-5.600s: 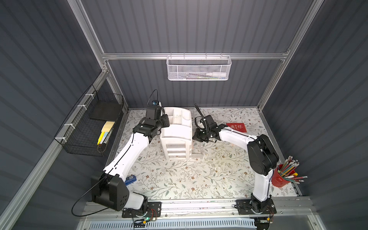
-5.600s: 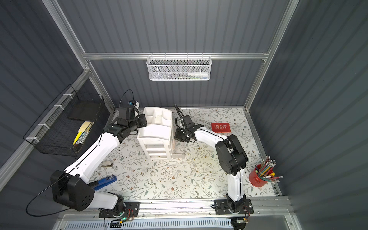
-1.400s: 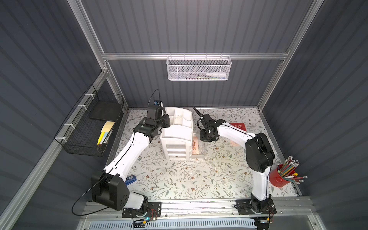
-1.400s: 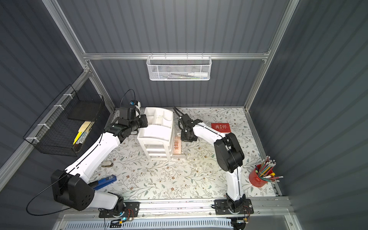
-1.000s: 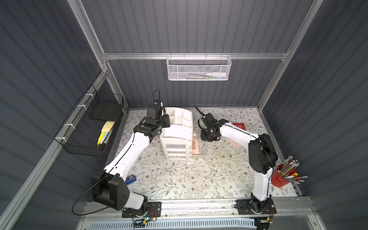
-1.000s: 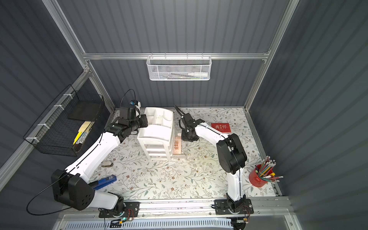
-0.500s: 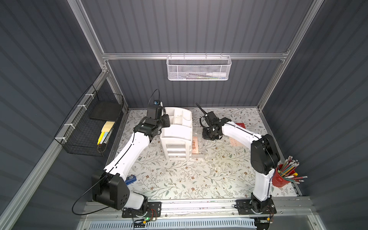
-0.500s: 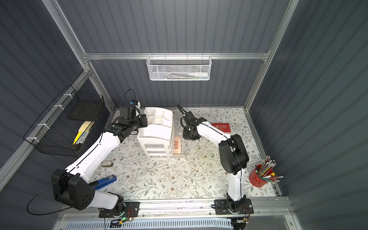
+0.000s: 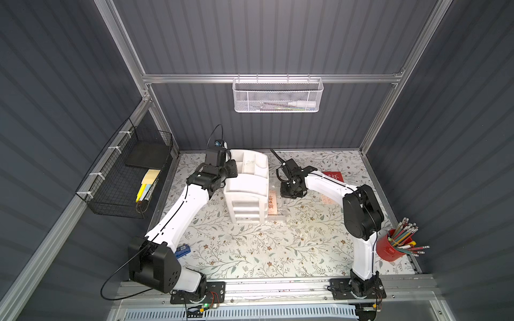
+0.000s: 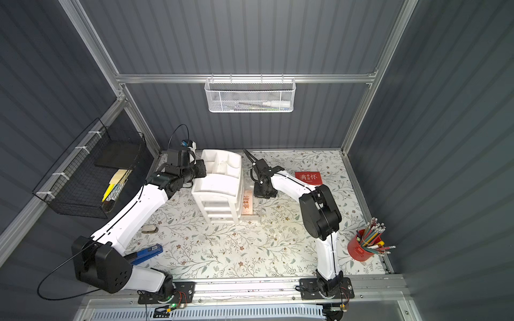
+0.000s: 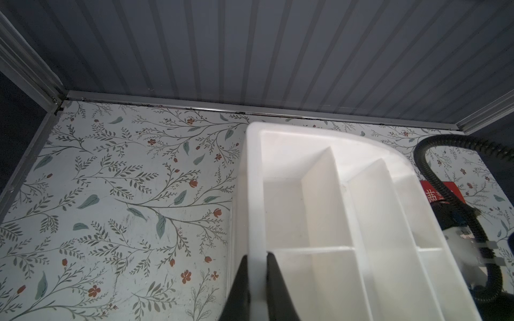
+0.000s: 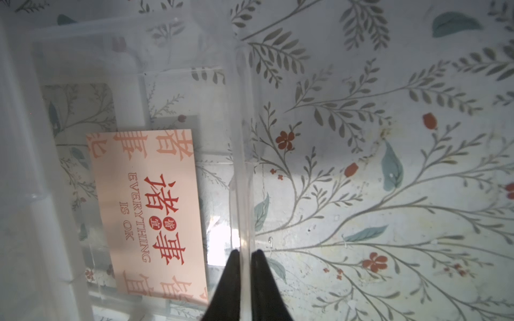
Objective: Take the postcards out of the drawer
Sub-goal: Open the drawer in the storage box.
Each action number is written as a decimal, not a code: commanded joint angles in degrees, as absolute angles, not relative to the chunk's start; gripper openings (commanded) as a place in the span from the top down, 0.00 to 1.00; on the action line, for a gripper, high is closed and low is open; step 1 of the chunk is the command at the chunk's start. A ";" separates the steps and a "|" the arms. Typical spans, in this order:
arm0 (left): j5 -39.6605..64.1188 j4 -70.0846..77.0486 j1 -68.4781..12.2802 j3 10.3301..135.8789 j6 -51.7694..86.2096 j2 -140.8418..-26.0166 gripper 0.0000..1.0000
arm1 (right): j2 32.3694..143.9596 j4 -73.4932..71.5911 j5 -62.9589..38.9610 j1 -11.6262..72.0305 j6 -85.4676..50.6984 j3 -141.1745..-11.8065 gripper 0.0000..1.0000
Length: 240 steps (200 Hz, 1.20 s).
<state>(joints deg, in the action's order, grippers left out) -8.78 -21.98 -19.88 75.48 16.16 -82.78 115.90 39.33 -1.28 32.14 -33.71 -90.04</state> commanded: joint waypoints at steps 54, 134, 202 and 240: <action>-11.03 -30.78 -19.51 71.98 12.48 -86.51 1.00 | 115.98 43.14 2.31 32.88 -33.66 -93.00 0.99; -11.54 -30.95 -19.51 71.97 12.70 -86.31 1.00 | 115.84 45.17 5.53 31.65 -32.75 -92.90 1.00; -11.73 -30.98 -19.50 71.89 12.48 -86.33 1.00 | 115.06 44.94 5.54 30.06 -32.02 -91.72 1.00; -11.68 -30.96 -19.51 71.98 12.39 -86.40 1.00 | 115.14 44.63 5.38 29.72 -32.12 -91.14 0.97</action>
<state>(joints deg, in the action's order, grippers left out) -8.95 -21.98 -19.88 75.48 16.16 -82.87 115.94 44.18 3.22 30.68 -32.45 -91.90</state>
